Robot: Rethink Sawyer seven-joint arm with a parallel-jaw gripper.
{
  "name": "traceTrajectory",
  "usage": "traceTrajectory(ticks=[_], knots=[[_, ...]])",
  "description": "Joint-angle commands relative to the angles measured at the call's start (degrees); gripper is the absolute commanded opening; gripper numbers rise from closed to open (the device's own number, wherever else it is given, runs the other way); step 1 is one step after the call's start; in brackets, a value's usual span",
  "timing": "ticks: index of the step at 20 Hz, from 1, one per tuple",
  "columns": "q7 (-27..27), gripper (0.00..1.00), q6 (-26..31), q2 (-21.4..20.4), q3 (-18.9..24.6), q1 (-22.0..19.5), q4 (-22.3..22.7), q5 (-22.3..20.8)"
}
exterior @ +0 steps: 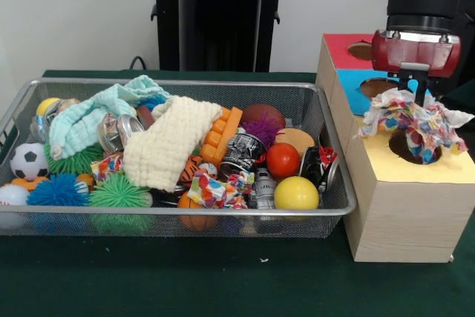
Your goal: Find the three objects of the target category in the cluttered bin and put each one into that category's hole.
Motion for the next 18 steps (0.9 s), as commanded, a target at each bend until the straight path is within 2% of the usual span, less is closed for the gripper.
traceTrajectory(ticks=[1, 8, 13, 18], knots=[[4.5, 0.0, -0.5, 2.2, -1.5, -0.3, -1.7, -0.2], [3.8, 0.0, 1.3, 0.7, 0.9, -1.4, -0.8, 0.9], [2.3, 0.0, 4.8, 0.3, 3.5, -3.4, 0.4, 1.8], [1.7, 0.0, 4.7, -0.6, 3.2, -2.9, 0.3, 1.2]])
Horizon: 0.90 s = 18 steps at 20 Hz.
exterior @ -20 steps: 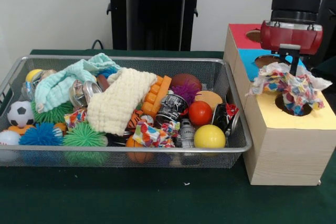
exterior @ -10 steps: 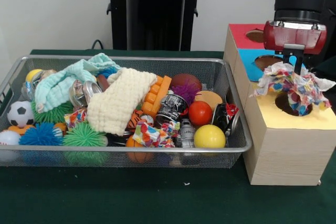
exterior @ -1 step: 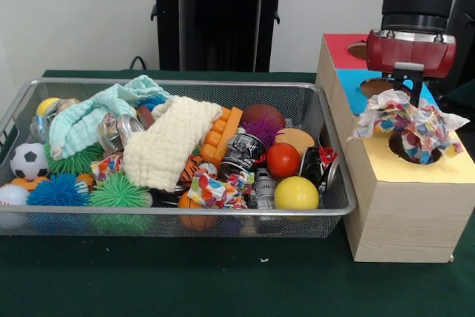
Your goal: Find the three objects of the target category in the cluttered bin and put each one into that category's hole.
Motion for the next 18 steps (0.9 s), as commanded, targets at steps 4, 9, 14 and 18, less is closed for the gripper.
traceTrajectory(ticks=[4, 9, 14, 18], knots=[[1.3, 1.0, 4.4, -0.4, 3.7, -1.9, 0.1, 0.3], [0.4, 1.0, 6.0, -0.9, 2.9, -1.4, -1.2, -0.1], [0.0, 1.0, 7.4, -1.3, 3.4, -1.7, -1.1, 0.3], [-1.8, 1.0, 11.9, -3.3, 4.2, -2.1, -1.5, 0.8]])
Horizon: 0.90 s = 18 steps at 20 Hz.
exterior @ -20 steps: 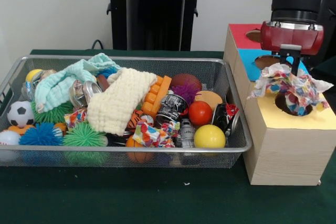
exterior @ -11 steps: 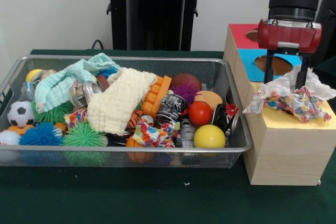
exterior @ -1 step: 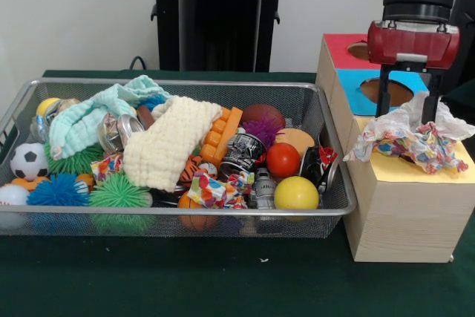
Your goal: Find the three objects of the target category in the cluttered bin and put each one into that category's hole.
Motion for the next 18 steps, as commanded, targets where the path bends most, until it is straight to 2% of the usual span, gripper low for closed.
traceTrajectory(ticks=[1, 4, 7, 16, 17, 18], knots=[[-2.6, 1.0, 13.0, -2.6, 4.7, -2.1, -1.6, 1.2], [-4.8, 1.0, 19.2, -5.9, 6.8, -3.4, -1.8, 2.5], [-5.7, 1.0, 21.9, -7.5, 7.6, -3.8, -2.0, 2.6], [-6.0, 1.0, 24.8, -9.4, 10.0, -5.5, -2.6, 0.7], [-6.5, 0.0, 25.3, -9.4, 10.3, -5.7, -2.8, 0.3], [-6.7, 0.0, 25.2, -9.4, 10.2, -5.6, -3.1, 0.0]])
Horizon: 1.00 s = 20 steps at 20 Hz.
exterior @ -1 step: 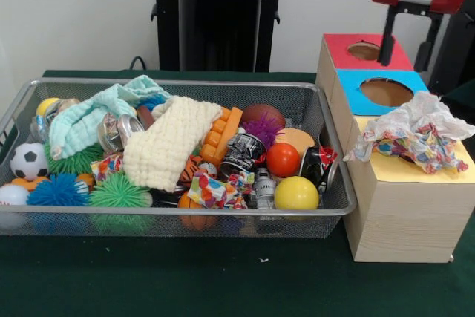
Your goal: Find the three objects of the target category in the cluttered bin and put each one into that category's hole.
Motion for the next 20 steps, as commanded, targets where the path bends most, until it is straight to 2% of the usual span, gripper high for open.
traceTrajectory(ticks=[1, 6, 10, 15, 20], knots=[[-6.9, 0.0, 6.2, -0.4, 6.1, -2.2, -2.1, -1.1], [-6.0, 0.0, 6.6, -0.1, 6.2, -2.3, -2.8, -0.9], [-4.0, 0.0, 3.3, 0.7, 5.9, -2.1, -1.8, -1.7], [0.0, 0.0, -3.2, 4.2, 4.2, -1.2, 0.0, -3.4], [-1.1, 0.0, -3.2, 6.0, 4.1, -1.5, 0.7, -4.6]])
